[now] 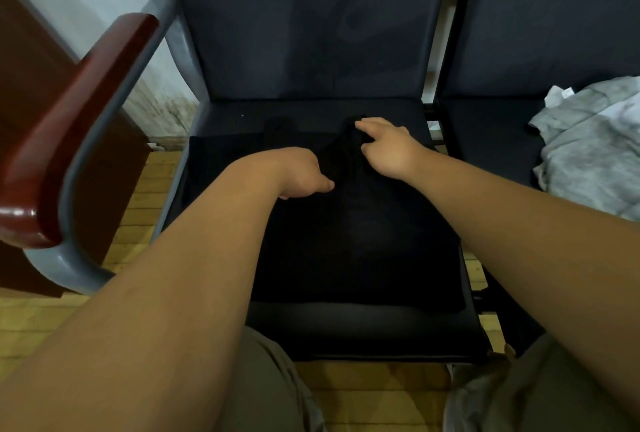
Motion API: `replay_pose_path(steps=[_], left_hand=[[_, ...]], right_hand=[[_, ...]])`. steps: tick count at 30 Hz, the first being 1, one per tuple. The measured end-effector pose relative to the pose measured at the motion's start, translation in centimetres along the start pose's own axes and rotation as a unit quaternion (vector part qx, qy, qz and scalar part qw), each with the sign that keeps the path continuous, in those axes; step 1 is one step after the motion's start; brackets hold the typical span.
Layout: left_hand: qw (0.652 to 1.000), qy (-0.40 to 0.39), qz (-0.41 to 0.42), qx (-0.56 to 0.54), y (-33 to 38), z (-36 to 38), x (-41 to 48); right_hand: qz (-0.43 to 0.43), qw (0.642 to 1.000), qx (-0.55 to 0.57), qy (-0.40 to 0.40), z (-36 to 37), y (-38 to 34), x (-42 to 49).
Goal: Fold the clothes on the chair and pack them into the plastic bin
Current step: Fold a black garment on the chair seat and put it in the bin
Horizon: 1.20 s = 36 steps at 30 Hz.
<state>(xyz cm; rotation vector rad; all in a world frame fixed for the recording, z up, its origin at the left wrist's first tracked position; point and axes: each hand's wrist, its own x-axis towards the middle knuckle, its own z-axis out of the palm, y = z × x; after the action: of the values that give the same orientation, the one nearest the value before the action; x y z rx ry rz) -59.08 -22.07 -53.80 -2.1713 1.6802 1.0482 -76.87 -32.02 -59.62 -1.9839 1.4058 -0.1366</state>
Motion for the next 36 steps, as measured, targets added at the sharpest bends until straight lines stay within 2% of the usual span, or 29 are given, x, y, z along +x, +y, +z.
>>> replay_pose_path(steps=[4,7,9,13,22,26,30,33,36], left_hand=[[1.0,-0.004,-0.003,-0.018,-0.2,0.0,-0.2],[1.0,-0.005,0.0,-0.025,-0.3,0.0,-0.3],[1.0,-0.004,0.005,-0.025,-0.3,-0.1,-0.6],[0.999,0.004,0.021,-0.042,-0.6,-0.4,-1.4],[0.99,0.035,-0.031,-0.134,-6.9,-1.5,-4.2],[0.985,0.071,-0.09,-0.128,-11.3,-1.4,-6.2],[0.985,0.069,-0.156,-0.021,-14.7,-1.1,-8.0],[0.979,0.019,-0.186,-0.077,-16.1,-0.4,-9.1],[0.978,-0.004,-0.176,-0.109,-17.6,0.1,-9.4]], right_hand=[[0.026,0.986,0.16,0.051,-0.5,0.1,-0.3],[0.043,0.979,0.186,0.065,-0.6,0.2,-0.4],[0.051,0.983,0.167,0.058,-0.7,0.4,-0.5],[0.05,0.998,0.047,0.015,-0.7,0.1,-1.0],[0.005,0.987,0.032,0.16,0.3,-1.5,-2.8],[-0.026,0.99,0.024,0.137,2.1,-3.7,-4.5],[-0.065,0.993,0.023,0.091,5.1,-6.6,-6.3],[-0.104,0.993,0.008,0.047,7.0,-8.7,-7.3],[-0.134,0.991,-0.003,0.015,8.6,-11.2,-7.4]])
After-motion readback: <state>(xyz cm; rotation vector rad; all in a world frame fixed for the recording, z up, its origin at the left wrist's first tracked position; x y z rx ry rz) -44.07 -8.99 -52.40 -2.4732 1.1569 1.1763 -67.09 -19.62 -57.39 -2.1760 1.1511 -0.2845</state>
